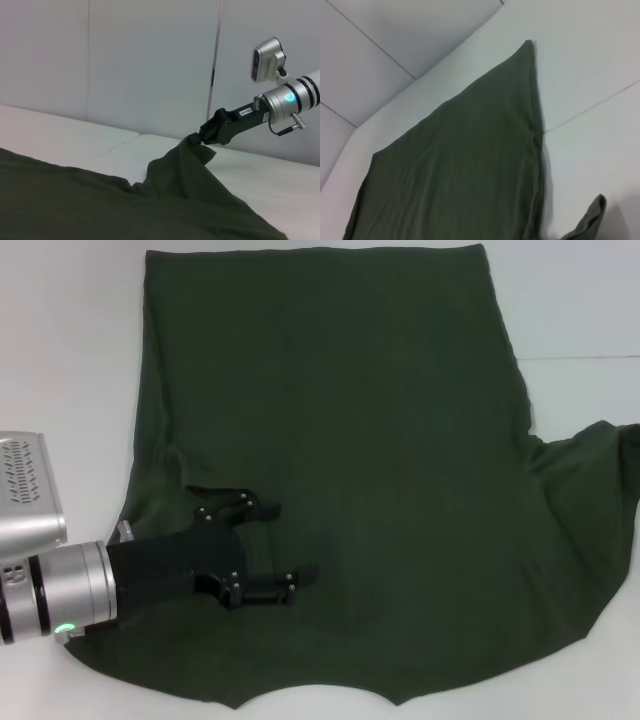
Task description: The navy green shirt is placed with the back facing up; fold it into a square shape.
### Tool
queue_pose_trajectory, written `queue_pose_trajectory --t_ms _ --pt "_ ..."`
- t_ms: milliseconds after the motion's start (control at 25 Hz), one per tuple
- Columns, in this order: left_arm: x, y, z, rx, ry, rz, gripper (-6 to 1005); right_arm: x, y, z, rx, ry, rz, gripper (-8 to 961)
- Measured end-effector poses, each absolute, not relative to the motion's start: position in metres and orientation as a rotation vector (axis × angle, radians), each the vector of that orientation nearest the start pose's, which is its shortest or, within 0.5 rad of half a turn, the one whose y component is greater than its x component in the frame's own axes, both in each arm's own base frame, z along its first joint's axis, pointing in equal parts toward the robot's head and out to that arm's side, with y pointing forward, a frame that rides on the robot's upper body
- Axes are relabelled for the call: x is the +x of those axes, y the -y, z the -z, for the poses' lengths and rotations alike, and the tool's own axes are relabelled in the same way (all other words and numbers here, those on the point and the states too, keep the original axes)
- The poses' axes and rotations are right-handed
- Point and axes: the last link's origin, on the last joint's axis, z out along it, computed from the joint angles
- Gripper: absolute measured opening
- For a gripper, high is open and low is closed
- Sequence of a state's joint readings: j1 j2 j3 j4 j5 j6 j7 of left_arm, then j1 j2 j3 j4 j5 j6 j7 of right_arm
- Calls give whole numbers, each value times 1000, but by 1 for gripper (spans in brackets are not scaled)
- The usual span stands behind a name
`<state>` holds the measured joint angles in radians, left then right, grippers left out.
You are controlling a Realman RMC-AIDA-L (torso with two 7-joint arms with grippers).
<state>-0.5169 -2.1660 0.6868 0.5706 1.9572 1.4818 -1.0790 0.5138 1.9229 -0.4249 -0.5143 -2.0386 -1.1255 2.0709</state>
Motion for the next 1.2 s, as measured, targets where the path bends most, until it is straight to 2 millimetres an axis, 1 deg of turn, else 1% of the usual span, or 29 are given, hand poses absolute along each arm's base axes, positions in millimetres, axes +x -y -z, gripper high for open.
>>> queue_pose_trajectory --t_ms 320,480,560,720,840,960,1080,1200 --pt "-252 -317 47 -2699 379 757 950 366 -369 -93 -1766 -1584 -756 3" --pt "-252 -317 47 -2700 387 758 950 363 -368 -93 -1794 -1582 -764 3" --pt "-252 -317 47 -2702 393 759 950 359 -367 -92 -1826 -1576 -773 3" --pt "-252 -317 47 -2703 397 760 949 341 -370 -86 -1934 -1552 -801 3" --pt "-251 -317 47 -2703 397 761 949 325 -375 -76 -2012 -1537 -808 2" --pt "-251 -318 47 -2703 399 761 949 306 -382 -57 -2091 -1529 -797 18" --pt "-251 -318 46 -2702 402 759 949 284 -387 -34 -2194 -1506 -769 43" --pt "-252 -318 45 -2700 404 757 949 266 -386 -11 -2319 -1455 -729 67"
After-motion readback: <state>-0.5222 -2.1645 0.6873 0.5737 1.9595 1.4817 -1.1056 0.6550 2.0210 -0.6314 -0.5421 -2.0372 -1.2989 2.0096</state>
